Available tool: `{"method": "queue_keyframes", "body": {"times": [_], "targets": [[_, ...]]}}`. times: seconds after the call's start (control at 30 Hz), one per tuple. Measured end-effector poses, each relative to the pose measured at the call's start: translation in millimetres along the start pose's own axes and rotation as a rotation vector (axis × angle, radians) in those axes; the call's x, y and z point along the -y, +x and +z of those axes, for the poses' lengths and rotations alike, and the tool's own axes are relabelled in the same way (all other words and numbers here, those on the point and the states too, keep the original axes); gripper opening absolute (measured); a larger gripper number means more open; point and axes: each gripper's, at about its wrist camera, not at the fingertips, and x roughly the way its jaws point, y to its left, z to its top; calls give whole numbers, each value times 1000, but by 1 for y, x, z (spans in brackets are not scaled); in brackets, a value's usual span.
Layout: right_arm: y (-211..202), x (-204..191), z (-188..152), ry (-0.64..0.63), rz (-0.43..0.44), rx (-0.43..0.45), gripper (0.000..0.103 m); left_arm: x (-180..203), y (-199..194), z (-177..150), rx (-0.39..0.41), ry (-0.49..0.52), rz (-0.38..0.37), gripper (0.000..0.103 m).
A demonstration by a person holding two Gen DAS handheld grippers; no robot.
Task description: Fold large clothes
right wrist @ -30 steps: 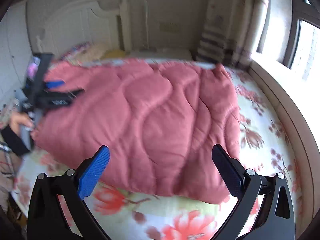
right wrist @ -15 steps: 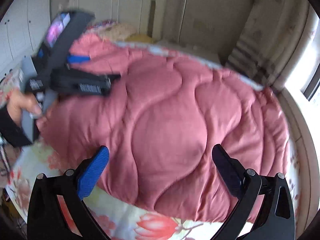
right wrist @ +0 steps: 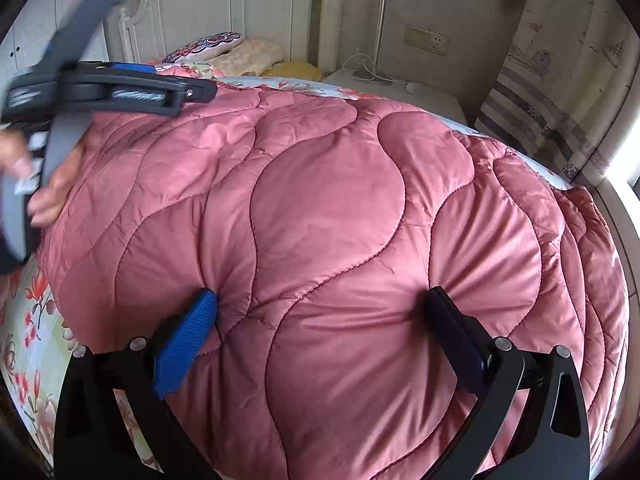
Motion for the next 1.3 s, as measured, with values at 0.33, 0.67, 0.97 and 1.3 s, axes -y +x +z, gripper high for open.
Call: {"method": "queue_keyframes", "body": {"times": [0.33,0.67,0.97,1.3], "targets": [[-32,14,5,-39,67,41,98,-22,26,-14,-41,-132,-49,101],[-3,167,62,256,-112,-19,98,-32,26,-19,-44,-159,-80,101],[56,185,46,305,-72,-116,99,-33,33,-20,-61,-178,-112,101],[13,190,39,398,-53,-51,98,-34,34,-19,-66,-172,-107,101]]}}
